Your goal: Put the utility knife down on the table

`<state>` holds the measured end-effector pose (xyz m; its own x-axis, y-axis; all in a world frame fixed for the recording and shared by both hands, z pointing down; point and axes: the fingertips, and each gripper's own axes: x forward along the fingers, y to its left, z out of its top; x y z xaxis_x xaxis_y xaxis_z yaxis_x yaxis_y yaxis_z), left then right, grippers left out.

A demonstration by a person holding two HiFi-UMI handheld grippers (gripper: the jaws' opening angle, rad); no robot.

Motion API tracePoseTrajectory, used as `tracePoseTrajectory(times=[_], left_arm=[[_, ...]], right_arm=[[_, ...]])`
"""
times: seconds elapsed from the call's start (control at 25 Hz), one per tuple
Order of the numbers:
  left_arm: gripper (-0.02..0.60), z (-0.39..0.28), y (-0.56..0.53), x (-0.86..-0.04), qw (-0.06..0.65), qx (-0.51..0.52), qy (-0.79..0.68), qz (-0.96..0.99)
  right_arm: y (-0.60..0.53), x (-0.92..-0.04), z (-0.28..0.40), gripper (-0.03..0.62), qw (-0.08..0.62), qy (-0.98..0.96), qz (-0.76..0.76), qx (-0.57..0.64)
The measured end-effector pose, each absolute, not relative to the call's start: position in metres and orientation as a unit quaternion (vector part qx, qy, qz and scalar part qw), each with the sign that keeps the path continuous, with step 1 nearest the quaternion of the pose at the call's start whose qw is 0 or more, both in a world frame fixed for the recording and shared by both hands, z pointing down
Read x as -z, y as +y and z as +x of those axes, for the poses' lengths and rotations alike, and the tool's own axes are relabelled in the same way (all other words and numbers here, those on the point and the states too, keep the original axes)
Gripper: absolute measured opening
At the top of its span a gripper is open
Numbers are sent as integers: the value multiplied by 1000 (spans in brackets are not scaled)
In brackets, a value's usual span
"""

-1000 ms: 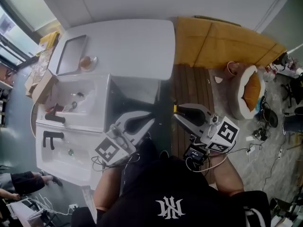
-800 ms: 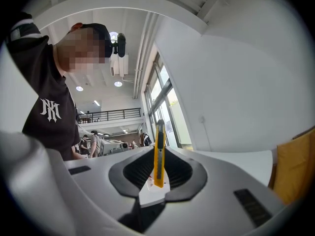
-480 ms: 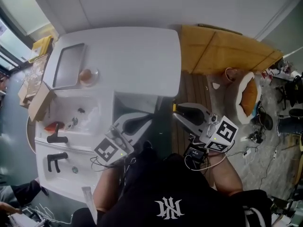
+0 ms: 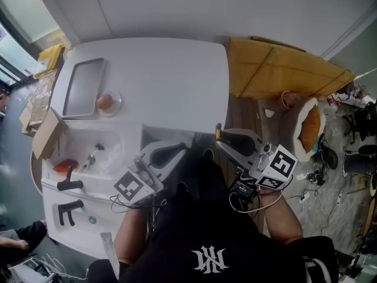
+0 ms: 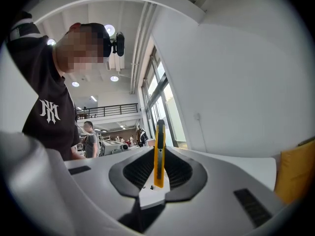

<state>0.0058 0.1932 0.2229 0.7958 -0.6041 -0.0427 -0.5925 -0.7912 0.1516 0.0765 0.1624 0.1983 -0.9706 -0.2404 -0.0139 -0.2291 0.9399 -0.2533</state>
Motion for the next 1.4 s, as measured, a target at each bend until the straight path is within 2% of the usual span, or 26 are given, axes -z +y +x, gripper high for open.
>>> tracePoseTrajectory(times=[0.64,1.0,1.4], left_arm=[[18,28,3,-258,107,11,-377,920],[18,22,-67,-279,142,22,-410,901],[18,-34,-116,-321,132,11,-412,902]], right_arm=[[-50,-231,91,54,35,985,-43,162],[-128,-250,96,54,45,984,-21,172],[-176,-295,21,54,14,984,-15,176]])
